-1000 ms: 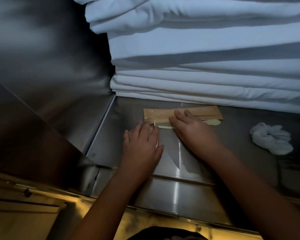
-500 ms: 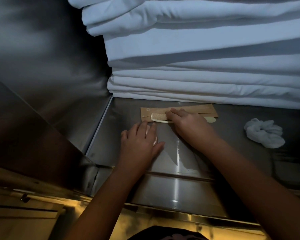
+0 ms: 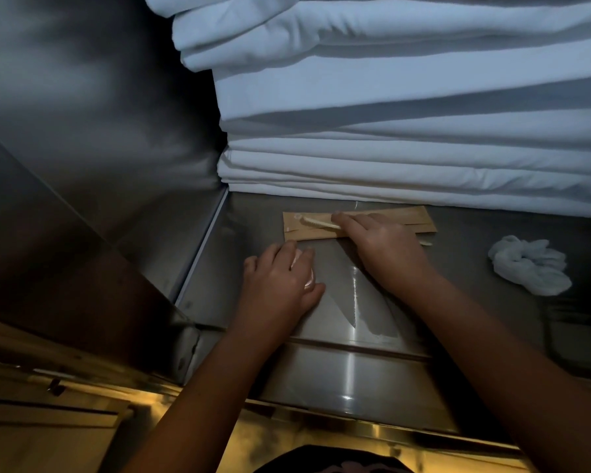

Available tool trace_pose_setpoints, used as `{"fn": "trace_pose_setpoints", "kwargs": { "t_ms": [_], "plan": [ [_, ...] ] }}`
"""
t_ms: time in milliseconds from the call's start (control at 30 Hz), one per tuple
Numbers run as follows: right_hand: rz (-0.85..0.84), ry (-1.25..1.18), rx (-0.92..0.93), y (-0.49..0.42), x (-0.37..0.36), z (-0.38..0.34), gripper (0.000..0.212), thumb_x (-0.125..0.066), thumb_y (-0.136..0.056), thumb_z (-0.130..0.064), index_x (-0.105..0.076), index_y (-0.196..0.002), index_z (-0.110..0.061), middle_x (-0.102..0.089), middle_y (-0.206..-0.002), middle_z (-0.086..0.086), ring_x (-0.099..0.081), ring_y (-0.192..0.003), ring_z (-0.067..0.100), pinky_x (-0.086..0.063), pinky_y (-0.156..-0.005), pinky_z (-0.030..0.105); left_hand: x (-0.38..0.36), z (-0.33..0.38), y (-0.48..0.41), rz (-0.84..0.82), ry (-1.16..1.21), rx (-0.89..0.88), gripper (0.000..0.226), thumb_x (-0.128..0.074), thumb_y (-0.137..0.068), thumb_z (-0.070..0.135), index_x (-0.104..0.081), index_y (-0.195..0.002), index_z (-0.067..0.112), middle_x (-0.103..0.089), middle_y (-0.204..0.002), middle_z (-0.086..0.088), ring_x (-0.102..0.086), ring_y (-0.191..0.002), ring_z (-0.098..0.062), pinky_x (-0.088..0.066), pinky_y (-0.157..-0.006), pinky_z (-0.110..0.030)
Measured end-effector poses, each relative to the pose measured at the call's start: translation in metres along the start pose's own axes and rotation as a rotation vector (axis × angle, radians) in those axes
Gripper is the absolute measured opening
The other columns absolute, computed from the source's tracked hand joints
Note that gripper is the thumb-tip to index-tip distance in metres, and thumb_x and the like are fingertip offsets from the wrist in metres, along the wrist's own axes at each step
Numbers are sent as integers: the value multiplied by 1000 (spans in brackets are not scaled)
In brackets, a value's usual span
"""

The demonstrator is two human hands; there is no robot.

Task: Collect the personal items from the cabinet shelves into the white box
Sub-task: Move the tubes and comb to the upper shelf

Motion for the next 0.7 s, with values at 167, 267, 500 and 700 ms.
{"fn": "trace_pose_setpoints", "kwargs": {
  "t_ms": [167, 267, 500, 700],
  "plan": [
    [25, -11, -5, 0, 4, 0, 49, -49, -79, 0, -52, -128, -3, -61, -117, 18, -59, -99, 36, -50, -72, 43, 2, 0, -4, 12, -12, -22, 43, -80, -64, 19, -68, -100, -1, -65, -102, -23, -63, -89, -38, -47, -67, -49],
    [56, -50, -2, 2, 9, 0, 49, -52, -72, 4, -58, -120, -1, -65, -108, 19, -63, -89, 37, -53, -63, 42, 2, 1, -10, -39, -45, -28, 46, -55, -84, 34, -58, -120, 6, -59, -118, -20, -57, -103, -33, -46, -78, -45],
    [70, -69, 19, 5, 14, -4, 50, -37, -77, -7, -57, -123, -4, -63, -115, 16, -63, -95, 34, -52, -69, 43, -16, -7, -19, -327, -134, 19, 42, -41, -86, 56, -48, -112, 23, -45, -122, -7, -43, -113, -26, -42, -89, -41],
    [157, -114, 43, 8, 26, -13, 47, -48, -70, -1, -63, -115, -2, -66, -109, 17, -66, -88, 33, -55, -64, 41, -12, -7, -17, -267, -166, 0, 29, -41, -92, 40, -45, -115, 23, -43, -127, -7, -42, -114, -25, -42, -86, -38]
  ]
}}
Point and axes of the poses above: each hand's wrist, its own y-axis away from the middle knuckle, its own x-axis out of the back of the hand, z = x × y, the point moved 9 cm from there along -y, towards the middle knuckle
